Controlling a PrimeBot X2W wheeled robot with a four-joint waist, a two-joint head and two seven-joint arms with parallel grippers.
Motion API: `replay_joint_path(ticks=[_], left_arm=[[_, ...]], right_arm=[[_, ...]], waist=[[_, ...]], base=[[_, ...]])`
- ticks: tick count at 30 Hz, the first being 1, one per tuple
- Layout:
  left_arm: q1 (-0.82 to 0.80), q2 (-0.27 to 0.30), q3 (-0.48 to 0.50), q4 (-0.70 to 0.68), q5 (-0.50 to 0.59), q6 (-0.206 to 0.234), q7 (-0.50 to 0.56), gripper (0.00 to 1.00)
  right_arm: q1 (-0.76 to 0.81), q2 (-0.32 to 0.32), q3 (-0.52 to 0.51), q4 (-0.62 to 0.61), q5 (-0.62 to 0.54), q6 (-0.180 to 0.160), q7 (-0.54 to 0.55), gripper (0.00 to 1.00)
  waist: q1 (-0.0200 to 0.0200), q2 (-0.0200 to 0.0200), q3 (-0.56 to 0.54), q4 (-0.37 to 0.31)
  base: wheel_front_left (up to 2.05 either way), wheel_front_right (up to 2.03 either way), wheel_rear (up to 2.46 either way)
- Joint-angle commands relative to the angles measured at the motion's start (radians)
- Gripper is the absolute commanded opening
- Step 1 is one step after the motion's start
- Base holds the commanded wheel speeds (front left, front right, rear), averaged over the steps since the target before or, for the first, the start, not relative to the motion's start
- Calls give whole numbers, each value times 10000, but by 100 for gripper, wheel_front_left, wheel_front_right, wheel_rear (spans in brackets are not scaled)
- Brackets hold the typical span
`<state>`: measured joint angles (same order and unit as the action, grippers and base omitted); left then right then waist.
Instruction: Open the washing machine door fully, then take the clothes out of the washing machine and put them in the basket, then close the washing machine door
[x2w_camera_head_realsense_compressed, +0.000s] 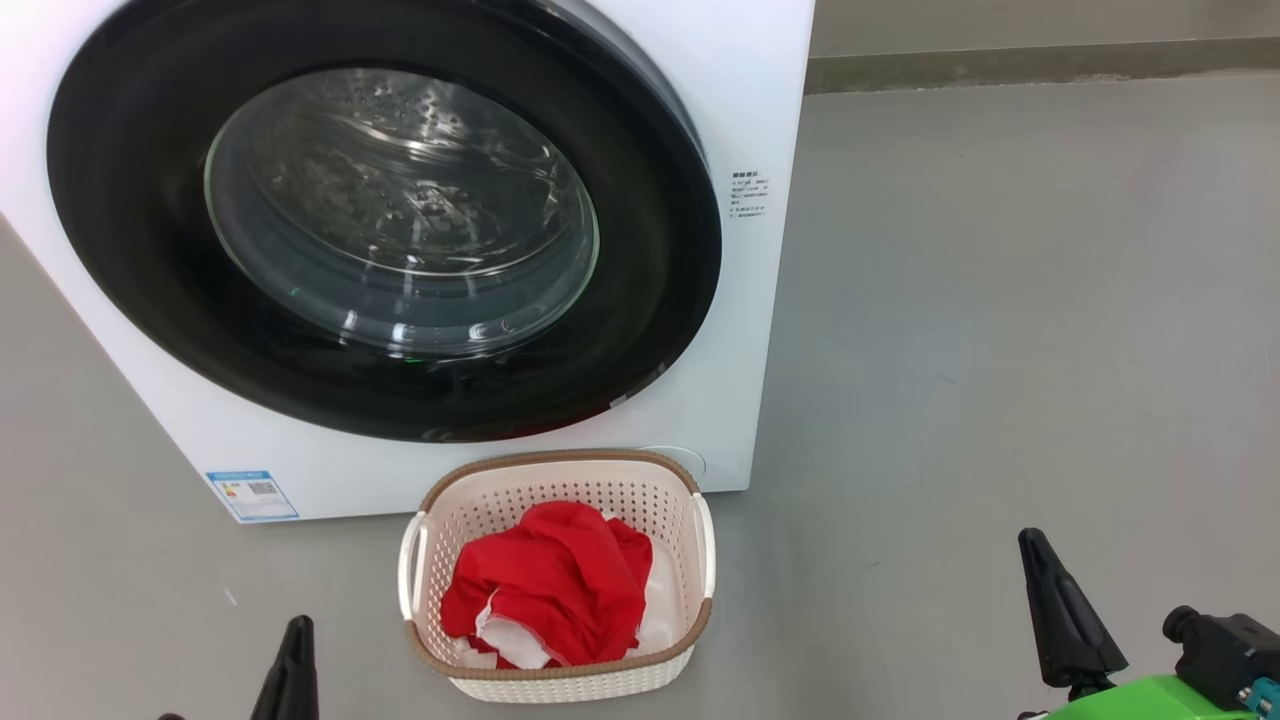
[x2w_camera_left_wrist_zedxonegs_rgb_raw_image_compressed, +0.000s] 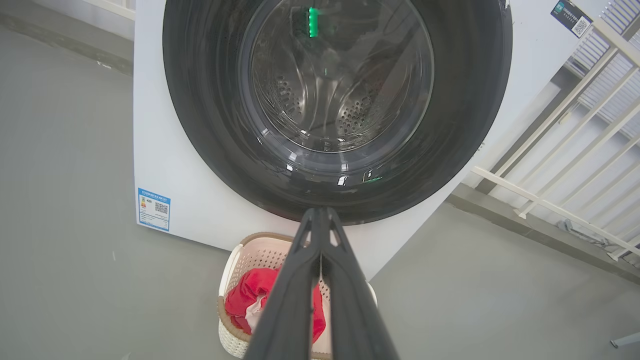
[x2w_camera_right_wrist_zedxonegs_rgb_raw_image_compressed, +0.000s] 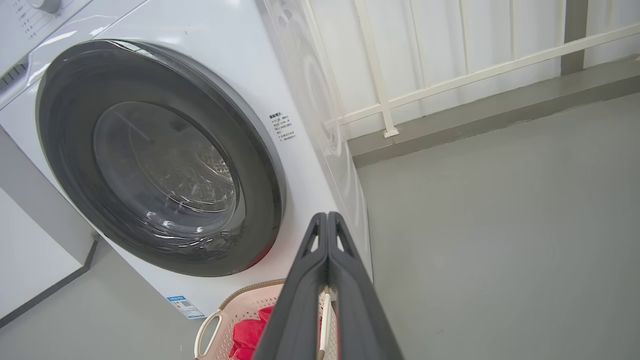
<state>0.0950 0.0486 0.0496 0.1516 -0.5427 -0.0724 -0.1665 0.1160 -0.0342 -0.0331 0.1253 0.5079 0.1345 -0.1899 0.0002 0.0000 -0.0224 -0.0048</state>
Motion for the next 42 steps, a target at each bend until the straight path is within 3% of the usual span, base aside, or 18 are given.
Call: replay_joint_path(ticks=[1,42], left_arm=[[-393,78,151,-171,-292,-131,81,0],[-1084,52,362,297,-4666,-322,1231,0]], right_arm=[[-450,-159,12,-200,354,-9,60,0],[-1187,-312,-122,376,5029,-21,1144,0]], waist=[[-2,0,3,1],[-2,0,109,21]], base=[[0,0,0],[0,0,0]])
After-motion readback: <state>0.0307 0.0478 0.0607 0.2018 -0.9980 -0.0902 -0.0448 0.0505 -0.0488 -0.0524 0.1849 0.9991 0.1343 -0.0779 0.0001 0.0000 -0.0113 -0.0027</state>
